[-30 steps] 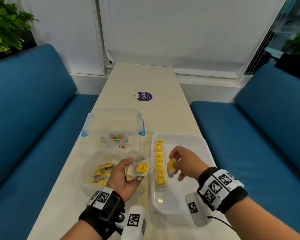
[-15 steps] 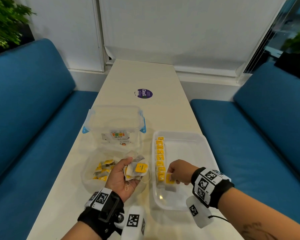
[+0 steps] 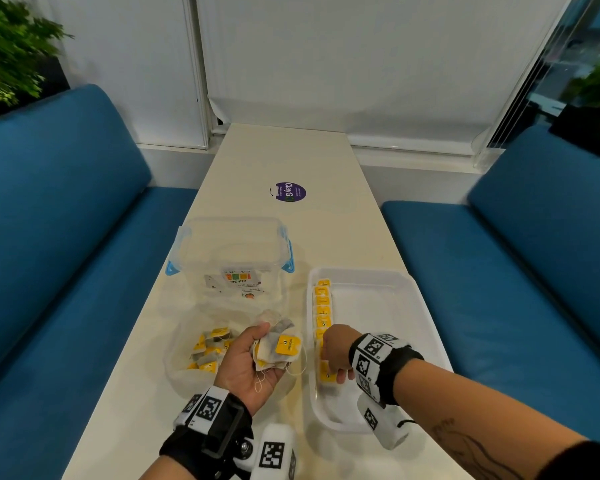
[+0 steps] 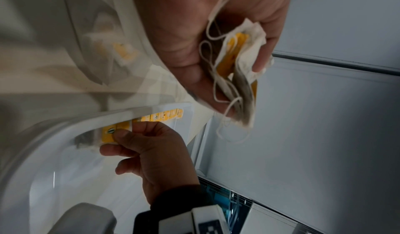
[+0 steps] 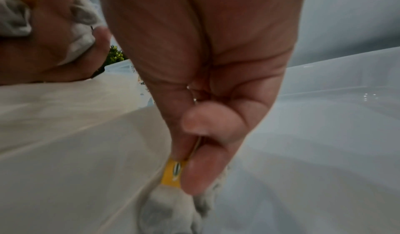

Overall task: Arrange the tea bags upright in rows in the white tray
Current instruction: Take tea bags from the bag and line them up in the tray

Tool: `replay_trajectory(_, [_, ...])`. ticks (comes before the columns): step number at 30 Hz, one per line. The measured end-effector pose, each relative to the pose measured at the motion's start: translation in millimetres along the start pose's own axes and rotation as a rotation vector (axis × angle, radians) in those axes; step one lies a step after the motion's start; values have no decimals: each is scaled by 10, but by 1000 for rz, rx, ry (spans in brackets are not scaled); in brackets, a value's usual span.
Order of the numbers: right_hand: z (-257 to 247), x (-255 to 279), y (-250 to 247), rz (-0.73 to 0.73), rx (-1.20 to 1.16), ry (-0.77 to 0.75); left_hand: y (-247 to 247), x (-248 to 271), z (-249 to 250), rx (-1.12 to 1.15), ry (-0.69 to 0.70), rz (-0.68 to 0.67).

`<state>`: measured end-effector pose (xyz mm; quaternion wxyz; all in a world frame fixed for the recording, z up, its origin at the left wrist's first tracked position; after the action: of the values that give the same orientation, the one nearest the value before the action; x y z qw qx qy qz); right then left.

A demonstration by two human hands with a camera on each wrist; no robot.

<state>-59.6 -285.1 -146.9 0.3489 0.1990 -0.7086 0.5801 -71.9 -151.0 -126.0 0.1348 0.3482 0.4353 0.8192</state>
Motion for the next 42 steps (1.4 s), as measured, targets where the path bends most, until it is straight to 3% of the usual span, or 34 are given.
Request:
replay_trajectory(4, [-15,-104,67,-43,134,21,-1,31,89,13,73,37])
replay_trajectory(9, [11,24,-299,158,45,-12,35,20,86,-16,66,11])
replay_trajectory(16, [206,736,-934,374,-651,-169,257,20,69,-55,63,13])
replay_trajectory(21, [-3,1053,-806,330,-784,-336,292,-49,12,-113,56,69])
replay_trajectory(31, [-49,1026,-371,223,-910,-233,268,-75,-110,-168,76,126])
replay_trajectory(42, [-23,1085,-456,298,-975,-248,279,-8,-117,-89,97,117])
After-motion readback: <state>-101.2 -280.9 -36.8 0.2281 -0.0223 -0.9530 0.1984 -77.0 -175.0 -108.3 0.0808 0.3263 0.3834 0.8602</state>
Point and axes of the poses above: each hand's wrist, its own x-axis away from the middle knuckle, its own y-axis out of the palm, z = x × y, the point moved 9 cm from there along -x, towards the middle knuckle
